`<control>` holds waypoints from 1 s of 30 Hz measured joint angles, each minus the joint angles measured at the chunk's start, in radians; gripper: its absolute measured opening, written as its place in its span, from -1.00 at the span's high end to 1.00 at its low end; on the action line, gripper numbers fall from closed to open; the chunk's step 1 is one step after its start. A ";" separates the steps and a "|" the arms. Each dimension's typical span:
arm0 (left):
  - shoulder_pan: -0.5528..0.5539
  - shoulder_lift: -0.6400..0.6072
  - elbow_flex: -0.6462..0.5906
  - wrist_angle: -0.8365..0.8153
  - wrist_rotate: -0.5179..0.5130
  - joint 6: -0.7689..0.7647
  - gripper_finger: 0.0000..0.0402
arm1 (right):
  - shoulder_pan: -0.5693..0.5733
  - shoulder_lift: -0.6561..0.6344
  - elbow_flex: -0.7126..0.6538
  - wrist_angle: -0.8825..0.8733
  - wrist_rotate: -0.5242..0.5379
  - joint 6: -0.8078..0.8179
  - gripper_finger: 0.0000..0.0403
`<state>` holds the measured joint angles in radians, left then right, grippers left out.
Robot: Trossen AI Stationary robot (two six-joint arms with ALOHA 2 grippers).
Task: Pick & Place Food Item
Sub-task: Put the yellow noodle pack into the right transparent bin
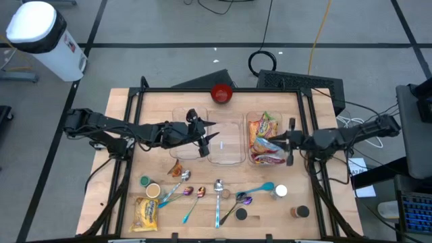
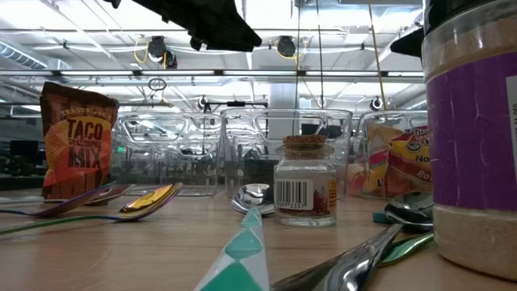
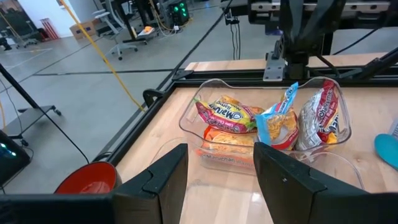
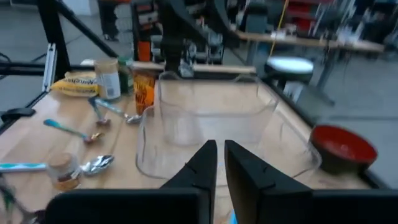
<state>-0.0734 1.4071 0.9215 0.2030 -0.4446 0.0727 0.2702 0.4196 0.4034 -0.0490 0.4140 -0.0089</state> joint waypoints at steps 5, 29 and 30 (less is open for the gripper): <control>0.000 0.000 0.000 -0.006 0.000 0.000 0.05 | -0.032 -0.073 -0.091 0.166 -0.111 -0.042 0.99; -0.001 0.000 0.000 -0.038 0.002 -0.038 0.05 | -0.191 -0.330 -0.213 0.109 -0.315 -0.009 1.00; -0.001 0.000 0.000 -0.037 0.002 -0.039 0.05 | -0.191 -0.335 -0.213 0.101 -0.315 -0.007 1.00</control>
<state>-0.0744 1.4073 0.9215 0.1658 -0.4425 0.0341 0.0788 0.0848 0.1905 0.0525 0.0990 -0.0164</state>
